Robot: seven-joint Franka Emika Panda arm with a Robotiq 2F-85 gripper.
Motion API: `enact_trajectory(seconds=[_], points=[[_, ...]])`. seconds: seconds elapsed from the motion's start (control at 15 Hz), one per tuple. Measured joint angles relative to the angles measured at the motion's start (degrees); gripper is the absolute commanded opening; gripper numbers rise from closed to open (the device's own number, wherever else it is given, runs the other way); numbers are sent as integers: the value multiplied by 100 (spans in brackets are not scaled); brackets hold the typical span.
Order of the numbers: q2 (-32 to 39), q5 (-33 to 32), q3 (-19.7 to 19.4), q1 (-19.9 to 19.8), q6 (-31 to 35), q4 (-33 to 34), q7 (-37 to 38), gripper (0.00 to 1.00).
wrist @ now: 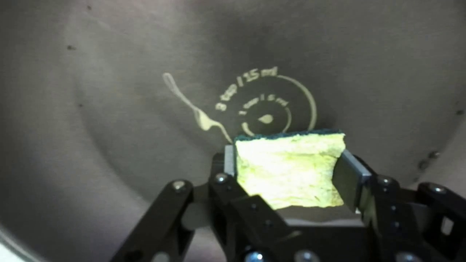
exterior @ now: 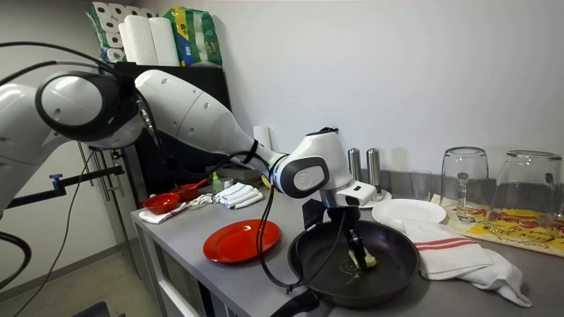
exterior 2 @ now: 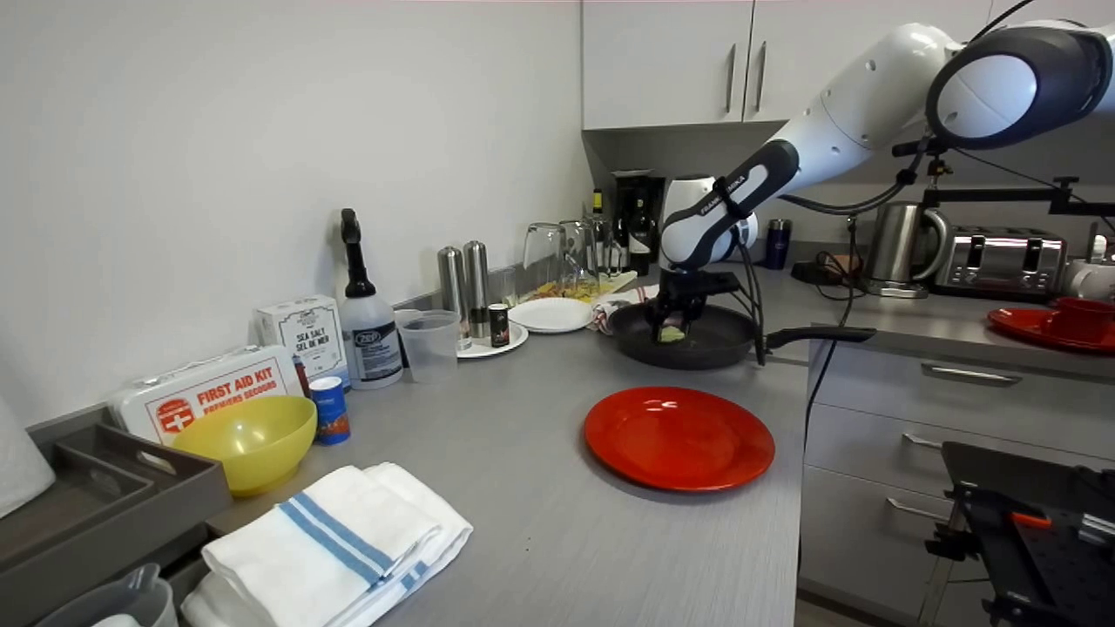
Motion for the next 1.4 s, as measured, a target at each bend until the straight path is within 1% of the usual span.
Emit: enact_trajectory(seconds=[0.2,0.4,0.67,0.8,0.93,1.0,1.4], points=[[19,-5,-268,-39,0,-49,326,39],[21,-5,-434,-76,-3,-108,651,39],[-60,212,-426,-152,-3,-232,1162,39],[-146,326,-378,-191,-3,-348,1231,39],[-308,347,-248,-245,37,-567,1083,39],[-406,346,-165,-268,91,-709,891,39],[-980,215,288,-291,620,-1628,-672,39]])
